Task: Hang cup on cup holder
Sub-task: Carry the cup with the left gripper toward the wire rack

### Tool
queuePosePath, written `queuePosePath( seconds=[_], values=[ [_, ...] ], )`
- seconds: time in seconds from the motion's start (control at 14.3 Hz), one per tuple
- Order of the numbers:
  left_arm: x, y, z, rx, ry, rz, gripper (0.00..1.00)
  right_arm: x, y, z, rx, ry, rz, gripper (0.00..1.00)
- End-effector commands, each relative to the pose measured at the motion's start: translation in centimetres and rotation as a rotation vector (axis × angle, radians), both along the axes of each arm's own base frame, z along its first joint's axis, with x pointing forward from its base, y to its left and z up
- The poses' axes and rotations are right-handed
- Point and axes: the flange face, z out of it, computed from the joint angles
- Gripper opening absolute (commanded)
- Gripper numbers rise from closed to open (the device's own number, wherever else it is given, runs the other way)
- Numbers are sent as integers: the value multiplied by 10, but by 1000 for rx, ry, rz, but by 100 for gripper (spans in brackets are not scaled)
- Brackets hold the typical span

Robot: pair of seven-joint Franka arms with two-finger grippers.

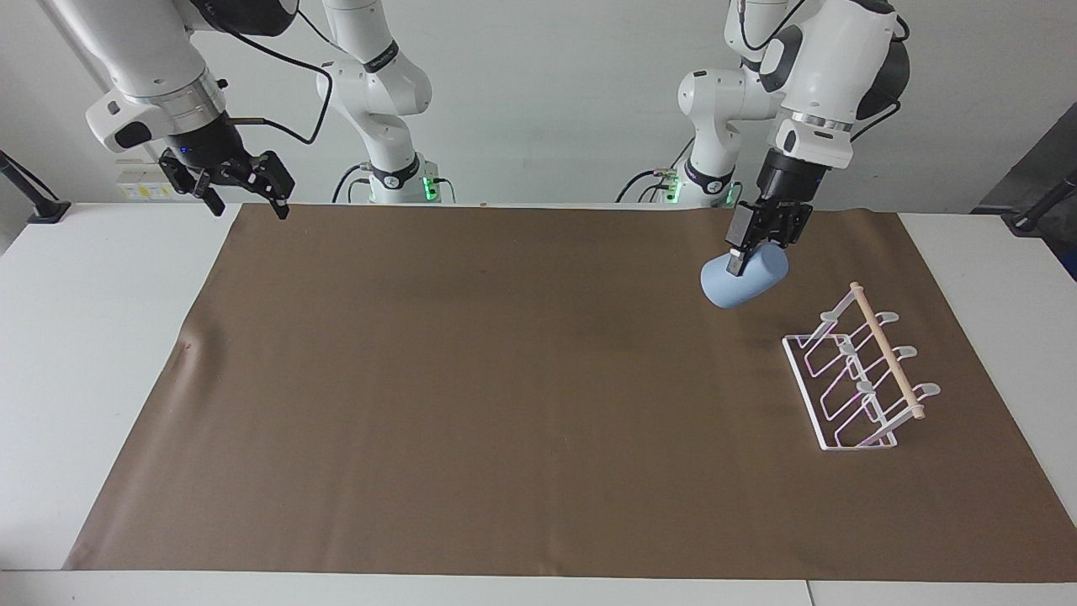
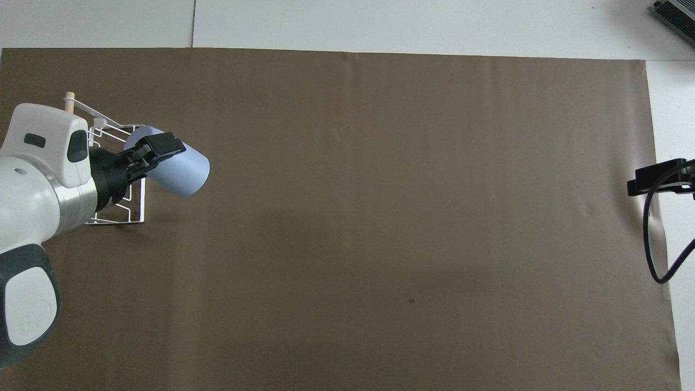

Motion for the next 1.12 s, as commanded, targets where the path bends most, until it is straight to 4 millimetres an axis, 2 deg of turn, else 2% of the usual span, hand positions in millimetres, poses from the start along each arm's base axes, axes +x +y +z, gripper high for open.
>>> queuePosePath(
  seconds=[0.0,0.42,0.7,0.91,1.05],
  values=[
    [-1,26,0,65,-45,-34,0,-11,-9,1,12,-15,-34,100],
    [22,81,-2,144,-150,-66,0,-12,-9,0,14,-7,-29,100],
    [52,95,-25,215,-209,-73,0,-12,-6,0,14,-3,-23,100],
    [75,105,-30,273,-220,-94,0,-12,-6,0,14,-3,-23,100],
    [84,108,-36,282,-229,-95,0,-12,-6,0,14,-3,-23,100]
  ],
)
